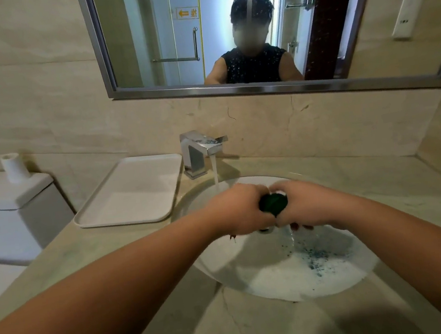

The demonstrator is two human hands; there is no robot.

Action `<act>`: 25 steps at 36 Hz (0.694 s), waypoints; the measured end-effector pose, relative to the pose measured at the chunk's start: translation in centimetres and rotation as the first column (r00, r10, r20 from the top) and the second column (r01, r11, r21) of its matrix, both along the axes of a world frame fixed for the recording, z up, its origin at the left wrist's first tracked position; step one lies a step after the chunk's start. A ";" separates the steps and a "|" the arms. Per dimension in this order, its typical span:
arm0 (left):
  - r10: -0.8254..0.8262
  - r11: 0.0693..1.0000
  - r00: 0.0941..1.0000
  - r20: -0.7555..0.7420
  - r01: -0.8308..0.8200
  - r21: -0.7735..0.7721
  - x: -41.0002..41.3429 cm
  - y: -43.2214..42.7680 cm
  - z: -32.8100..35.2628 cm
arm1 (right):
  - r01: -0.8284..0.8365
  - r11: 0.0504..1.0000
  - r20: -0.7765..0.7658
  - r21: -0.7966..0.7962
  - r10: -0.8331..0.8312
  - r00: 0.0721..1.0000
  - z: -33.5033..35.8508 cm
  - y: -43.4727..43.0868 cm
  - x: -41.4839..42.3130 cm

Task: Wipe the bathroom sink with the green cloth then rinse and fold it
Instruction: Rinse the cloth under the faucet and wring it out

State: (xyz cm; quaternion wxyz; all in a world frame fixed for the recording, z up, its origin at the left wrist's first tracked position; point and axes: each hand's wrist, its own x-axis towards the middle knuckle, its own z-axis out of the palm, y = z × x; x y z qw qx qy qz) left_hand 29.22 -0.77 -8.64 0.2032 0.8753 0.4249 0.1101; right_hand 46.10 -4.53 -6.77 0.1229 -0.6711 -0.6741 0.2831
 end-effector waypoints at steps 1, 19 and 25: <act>0.036 0.994 0.995 0.094 -0.026 -0.107 0.0 0.3 0.4 | 0.030 0.997 -0.035 0.077 -0.027 0.999 0.5 -0.2 0.0; -0.140 0.147 0.867 0.479 0.497 -0.855 1.8 2.1 7.5 | -0.667 0.011 0.661 0.745 -0.144 0.736 4.2 -2.2 4.2; -0.088 0.796 0.994 0.067 0.110 -0.595 5.0 -0.1 4.2 | -0.514 0.740 0.813 0.435 -0.076 0.578 2.4 -1.7 3.3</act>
